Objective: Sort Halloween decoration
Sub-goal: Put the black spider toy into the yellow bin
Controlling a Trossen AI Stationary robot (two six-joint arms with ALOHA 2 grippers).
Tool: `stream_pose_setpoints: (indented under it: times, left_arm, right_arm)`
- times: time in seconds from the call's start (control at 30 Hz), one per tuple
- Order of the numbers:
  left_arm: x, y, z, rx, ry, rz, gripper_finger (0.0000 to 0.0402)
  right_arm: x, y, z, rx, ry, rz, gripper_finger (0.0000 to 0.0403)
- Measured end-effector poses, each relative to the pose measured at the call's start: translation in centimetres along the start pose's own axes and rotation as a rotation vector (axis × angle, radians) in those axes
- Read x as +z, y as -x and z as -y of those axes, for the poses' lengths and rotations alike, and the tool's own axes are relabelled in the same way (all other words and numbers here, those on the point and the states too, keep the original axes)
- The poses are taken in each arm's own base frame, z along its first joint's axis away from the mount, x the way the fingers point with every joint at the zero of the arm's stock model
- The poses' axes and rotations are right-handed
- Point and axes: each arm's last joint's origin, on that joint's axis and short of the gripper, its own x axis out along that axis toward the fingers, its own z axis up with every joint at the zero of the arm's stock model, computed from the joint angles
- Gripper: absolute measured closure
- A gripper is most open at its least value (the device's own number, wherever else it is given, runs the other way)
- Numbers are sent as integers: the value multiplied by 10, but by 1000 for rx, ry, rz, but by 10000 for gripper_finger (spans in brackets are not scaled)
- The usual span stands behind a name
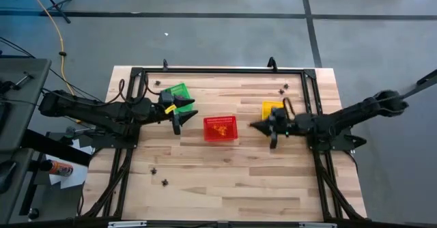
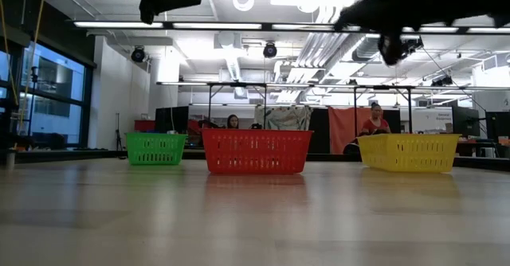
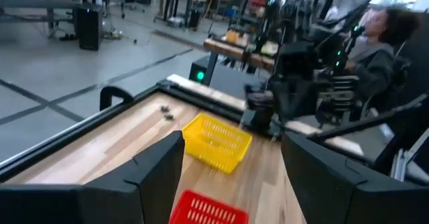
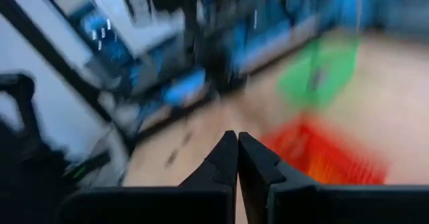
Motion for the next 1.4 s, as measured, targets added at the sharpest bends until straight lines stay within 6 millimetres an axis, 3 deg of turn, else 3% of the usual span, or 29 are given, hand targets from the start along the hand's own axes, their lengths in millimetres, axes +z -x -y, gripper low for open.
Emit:
stream_pose_setpoints:
  times: [0.13, 0.27, 0.4, 1.1, 1.23, 1.4]
  left_arm:
    - [3, 0, 1, -8, 11, 25, 163]
    - [4, 0, 1, -14, 17, 38, 163]
    - [4, 0, 1, -18, 16, 36, 163]
    - [3, 0, 1, -18, 14, 31, 163]
    - [1, 0, 0, -10, 3, 4, 163]
    - [-1, 0, 0, -6, -3, -9, 163]
  right_arm:
    - [24, -7, 9, 49, 193, 92, 403]
    - [47, -13, 11, 156, 241, 100, 403]
    - [57, -15, 13, 185, 259, 97, 403]
    - [60, -16, 16, 175, 249, 97, 403]
    - [73, -20, 12, 71, 227, 77, 403]
    - [97, -24, 14, -294, 226, -151, 403]
